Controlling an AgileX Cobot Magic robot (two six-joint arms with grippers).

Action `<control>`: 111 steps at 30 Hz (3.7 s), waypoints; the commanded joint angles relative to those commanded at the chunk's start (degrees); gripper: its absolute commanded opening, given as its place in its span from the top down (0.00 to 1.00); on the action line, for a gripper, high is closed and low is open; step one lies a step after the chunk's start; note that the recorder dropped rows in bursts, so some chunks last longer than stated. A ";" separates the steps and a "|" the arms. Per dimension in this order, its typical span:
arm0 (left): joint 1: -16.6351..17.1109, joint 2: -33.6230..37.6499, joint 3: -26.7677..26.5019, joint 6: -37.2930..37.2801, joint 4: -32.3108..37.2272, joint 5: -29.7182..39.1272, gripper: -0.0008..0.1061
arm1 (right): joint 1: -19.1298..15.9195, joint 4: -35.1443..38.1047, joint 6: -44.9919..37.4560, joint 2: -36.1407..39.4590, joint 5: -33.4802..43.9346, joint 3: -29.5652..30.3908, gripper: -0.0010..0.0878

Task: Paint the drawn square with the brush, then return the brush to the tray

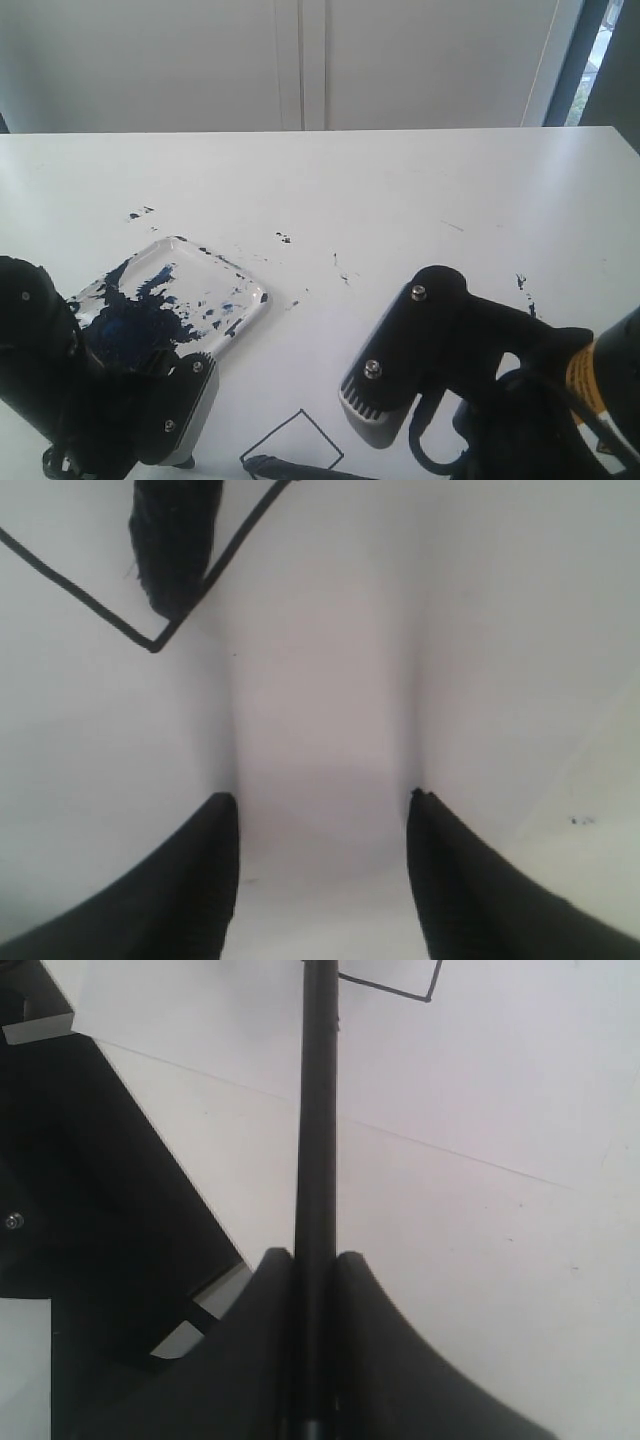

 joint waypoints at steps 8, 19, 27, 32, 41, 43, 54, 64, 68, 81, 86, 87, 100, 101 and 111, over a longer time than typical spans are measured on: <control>0.00 1.52 0.00 0.00 0.00 -0.67 0.47 | 0.00 0.00 0.00 -0.38 0.00 -0.06 0.99; 0.00 1.52 0.00 0.00 0.00 -0.90 0.47 | 0.00 -0.26 0.38 -0.37 0.22 -0.06 0.99; 0.00 1.52 0.00 0.00 0.00 -1.98 0.47 | 0.00 -0.26 0.37 -0.37 0.09 -0.06 0.99; 0.00 1.52 0.00 0.00 -0.12 -2.00 0.47 | 0.00 -0.39 0.37 -0.22 -0.56 -0.06 0.99; 0.00 1.52 0.00 0.00 -0.12 -2.00 0.47 | 0.00 -1.49 0.88 -0.05 -0.49 0.04 0.99; 0.00 1.52 0.00 0.00 -0.12 -2.00 0.47 | 0.00 -1.94 1.26 -0.01 -0.49 0.04 0.99; 0.00 1.52 0.00 0.00 -0.12 -2.00 0.47 | 0.00 -1.96 1.40 0.16 -0.35 0.04 0.99; 0.00 1.52 0.00 0.00 -0.12 -2.00 0.47 | 0.00 -1.88 2.21 0.67 -0.02 0.04 0.99; 0.00 1.52 0.00 0.00 -0.12 -2.00 0.47 | 0.00 -1.49 2.37 1.97 0.00 0.04 0.99; 0.00 1.52 0.00 0.00 -0.12 -2.00 0.47 | 0.00 -5.58 6.00 2.43 1.56 0.04 0.99; 0.00 1.52 0.00 0.00 -0.12 -2.00 0.47 | 0.00 -8.48 7.04 2.43 1.69 0.04 0.99; 0.00 1.52 0.00 0.00 -0.12 -2.00 0.47 | 0.00 -9.39 7.51 2.43 1.57 0.04 0.99; 0.00 1.52 0.00 0.00 -0.12 -2.00 0.47 | 0.00 -10.42 8.51 2.43 -2.00 0.04 0.99; 0.00 1.52 0.00 0.00 -0.12 -2.00 0.47 | 0.00 -10.42 8.51 2.43 -2.12 0.04 0.99; 0.00 1.52 0.00 1.70 -0.01 1.10 0.47 | 0.00 -10.56 8.51 2.43 -2.13 0.04 0.99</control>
